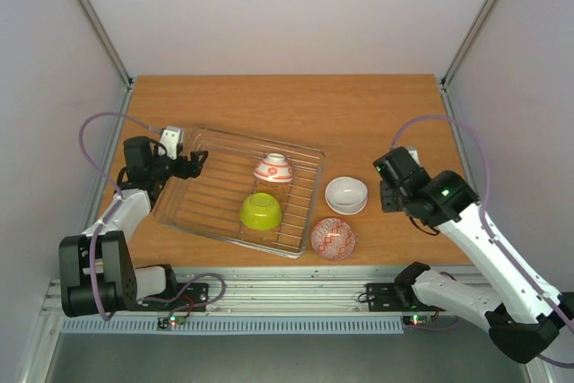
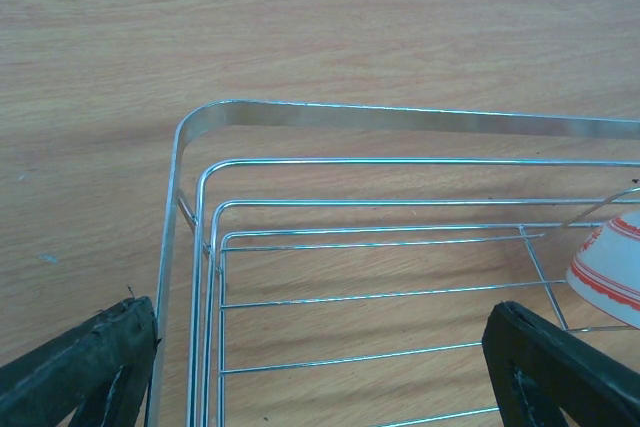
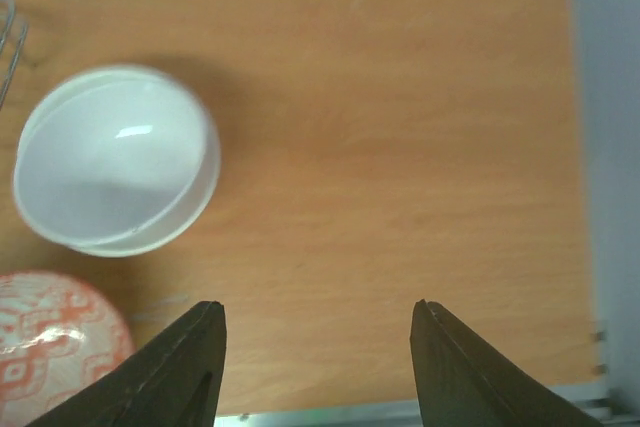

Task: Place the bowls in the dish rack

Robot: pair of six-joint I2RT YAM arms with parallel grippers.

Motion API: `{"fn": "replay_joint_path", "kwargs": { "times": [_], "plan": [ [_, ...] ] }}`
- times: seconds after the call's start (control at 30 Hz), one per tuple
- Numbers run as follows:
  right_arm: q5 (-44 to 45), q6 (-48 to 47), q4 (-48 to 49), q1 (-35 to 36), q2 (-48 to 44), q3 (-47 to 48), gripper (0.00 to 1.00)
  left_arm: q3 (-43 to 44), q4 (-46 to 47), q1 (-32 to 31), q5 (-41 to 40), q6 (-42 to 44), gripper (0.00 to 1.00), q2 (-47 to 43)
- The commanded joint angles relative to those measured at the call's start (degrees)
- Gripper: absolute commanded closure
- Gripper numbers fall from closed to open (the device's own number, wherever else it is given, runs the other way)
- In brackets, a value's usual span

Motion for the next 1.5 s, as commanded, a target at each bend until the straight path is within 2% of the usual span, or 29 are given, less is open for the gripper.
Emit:
{"fn": "replay_joint_path", "kwargs": {
  "times": [0.0, 0.07, 0.2, 0.4, 0.53, 0.77, 1.03, 1.2, 1.3, 1.4, 1.47],
  "plan": [
    [-16.1, 8.0, 15.0, -1.6, -1.9, -10.5, 0.5, 0.6, 1.5, 0.3, 0.3, 0.5, 0.1, 0.3],
    [-20.5, 7.9, 20.3, -2.8, -1.4, -14.7, 0.53, 0.9, 1.0, 0.4, 0.3, 0.4, 0.1, 0.3],
    [-23.9, 6.9, 27.0, -7.1, 0.7, -17.5, 0.57, 0.8, 1.0, 0.3, 0.0, 0.5, 0.1, -0.3],
    [-30.1, 4.4, 33.9, -13.5, 7.7, -19.0, 0.61, 0.7, 0.9, 0.3, -0.7, 0.8, 0.1, -0.7],
    [-30.9, 3.8, 36.5, -15.8, 12.5, -19.6, 0.65, 0.5, 0.9, 0.4, -1.0, 1.1, 0.1, -1.4],
    [-29.5, 0.5, 36.5, -16.6, 15.6, -19.2, 0.67, 0.3, 1.3, 0.3, -1.2, 1.0, 0.1, -1.1],
    [-27.5, 0.3, 35.5, -16.7, 19.4, -19.9, 0.74, 0.4, 1.3, 0.3, -1.3, 0.9, 0.1, -0.9],
    [-26.1, 0.1, 34.9, -16.7, 19.5, -20.6, 0.75, 0.4, 1.5, 0.3, -1.1, 0.8, 0.1, -0.6],
    [-26.2, 0.0, 34.8, -16.7, 19.9, -20.6, 0.82, 0.4, 1.5, 0.3, -1.1, 0.9, 0.1, -0.5],
    [-26.8, -0.3, 34.5, -16.7, 19.9, -20.0, 0.98, 0.4, 1.6, 0.3, -1.2, 0.8, 0.1, -0.8],
    [-26.8, -0.5, 34.1, -16.6, 19.6, -19.5, 0.99, 0.3, 1.6, 0.4, -1.3, 0.9, 0.1, -1.1]
  ]
}}
